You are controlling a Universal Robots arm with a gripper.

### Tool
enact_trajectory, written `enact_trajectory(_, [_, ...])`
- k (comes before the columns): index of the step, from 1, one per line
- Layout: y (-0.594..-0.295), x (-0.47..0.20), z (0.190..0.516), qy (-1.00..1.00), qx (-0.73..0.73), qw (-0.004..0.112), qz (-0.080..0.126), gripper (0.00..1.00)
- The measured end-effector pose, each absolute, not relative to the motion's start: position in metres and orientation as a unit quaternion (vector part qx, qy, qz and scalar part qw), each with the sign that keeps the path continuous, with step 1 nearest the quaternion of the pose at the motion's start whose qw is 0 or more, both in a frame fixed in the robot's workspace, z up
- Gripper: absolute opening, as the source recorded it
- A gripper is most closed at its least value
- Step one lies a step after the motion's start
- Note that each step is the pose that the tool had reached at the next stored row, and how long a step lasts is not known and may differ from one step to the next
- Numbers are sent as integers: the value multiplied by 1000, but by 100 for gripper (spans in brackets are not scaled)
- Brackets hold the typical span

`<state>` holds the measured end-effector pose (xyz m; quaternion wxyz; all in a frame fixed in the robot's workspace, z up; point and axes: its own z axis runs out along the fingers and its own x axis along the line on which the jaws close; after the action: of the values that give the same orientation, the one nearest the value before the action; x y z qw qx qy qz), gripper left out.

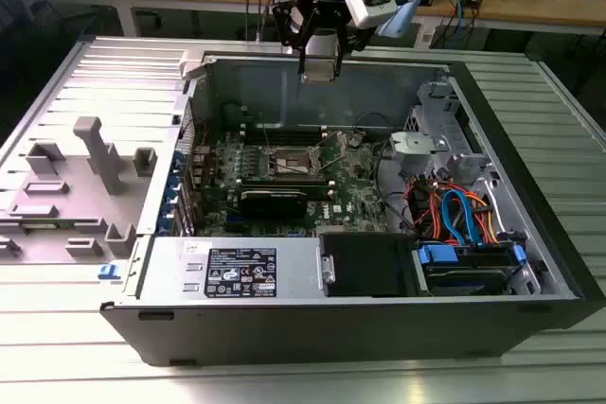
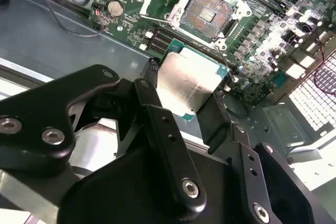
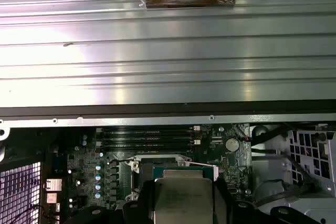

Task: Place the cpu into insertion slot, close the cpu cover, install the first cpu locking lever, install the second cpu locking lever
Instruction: 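Place the cpu into insertion slot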

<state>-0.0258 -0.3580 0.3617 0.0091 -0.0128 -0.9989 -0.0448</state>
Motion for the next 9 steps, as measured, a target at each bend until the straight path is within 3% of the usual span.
enact_trajectory(9, [-359, -26, 362, -999, -13, 9, -45, 54])
